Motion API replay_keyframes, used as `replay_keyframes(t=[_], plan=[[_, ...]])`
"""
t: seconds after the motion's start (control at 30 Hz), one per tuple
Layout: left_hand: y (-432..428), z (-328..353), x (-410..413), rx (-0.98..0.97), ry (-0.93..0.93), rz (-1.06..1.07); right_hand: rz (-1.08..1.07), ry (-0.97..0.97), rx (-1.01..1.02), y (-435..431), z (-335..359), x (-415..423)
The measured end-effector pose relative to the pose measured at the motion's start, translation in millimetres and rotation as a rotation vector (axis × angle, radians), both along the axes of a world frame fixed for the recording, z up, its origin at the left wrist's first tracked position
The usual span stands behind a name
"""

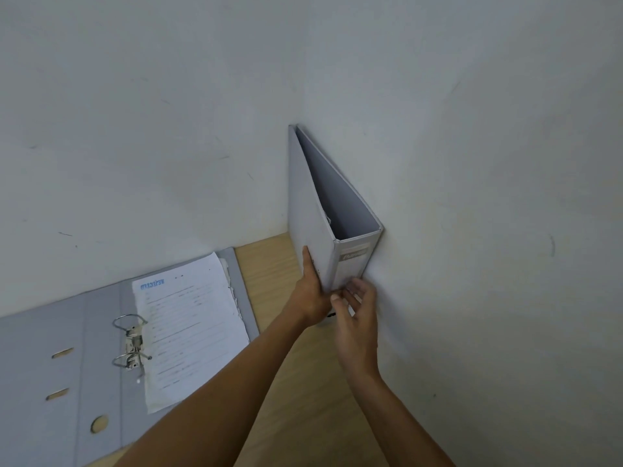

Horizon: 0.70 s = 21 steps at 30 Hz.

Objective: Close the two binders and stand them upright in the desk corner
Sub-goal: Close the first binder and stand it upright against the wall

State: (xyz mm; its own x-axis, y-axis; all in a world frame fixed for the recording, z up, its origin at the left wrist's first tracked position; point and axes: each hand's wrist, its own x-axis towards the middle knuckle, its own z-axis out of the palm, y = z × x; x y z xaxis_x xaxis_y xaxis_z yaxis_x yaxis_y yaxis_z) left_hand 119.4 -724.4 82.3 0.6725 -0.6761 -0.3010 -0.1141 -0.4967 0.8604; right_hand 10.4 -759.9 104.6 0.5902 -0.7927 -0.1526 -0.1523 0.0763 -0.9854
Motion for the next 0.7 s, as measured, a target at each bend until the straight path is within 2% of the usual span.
replay_keyframes(t=[0.27,0.43,0.57,0.7], plan=[[-0.2,-3.1,5.7,0.136,0.032,0.040,0.093,0.052,0.039,-12.5,4.0,-4.4],[17.9,-2.0,5.1,0.136,0.012,0.089,0.134,0.074,0.040,-17.8,4.6,-9.7],[46.6,0.4,3.9,0.126,-0.022,0.071,0.153,0.073,0.062,-13.1,0.6,-15.6],[103.6,2.3,-7.6,0.101,0.058,0.207,0.252,0.136,0.053,9.0,-15.7,-15.0]])
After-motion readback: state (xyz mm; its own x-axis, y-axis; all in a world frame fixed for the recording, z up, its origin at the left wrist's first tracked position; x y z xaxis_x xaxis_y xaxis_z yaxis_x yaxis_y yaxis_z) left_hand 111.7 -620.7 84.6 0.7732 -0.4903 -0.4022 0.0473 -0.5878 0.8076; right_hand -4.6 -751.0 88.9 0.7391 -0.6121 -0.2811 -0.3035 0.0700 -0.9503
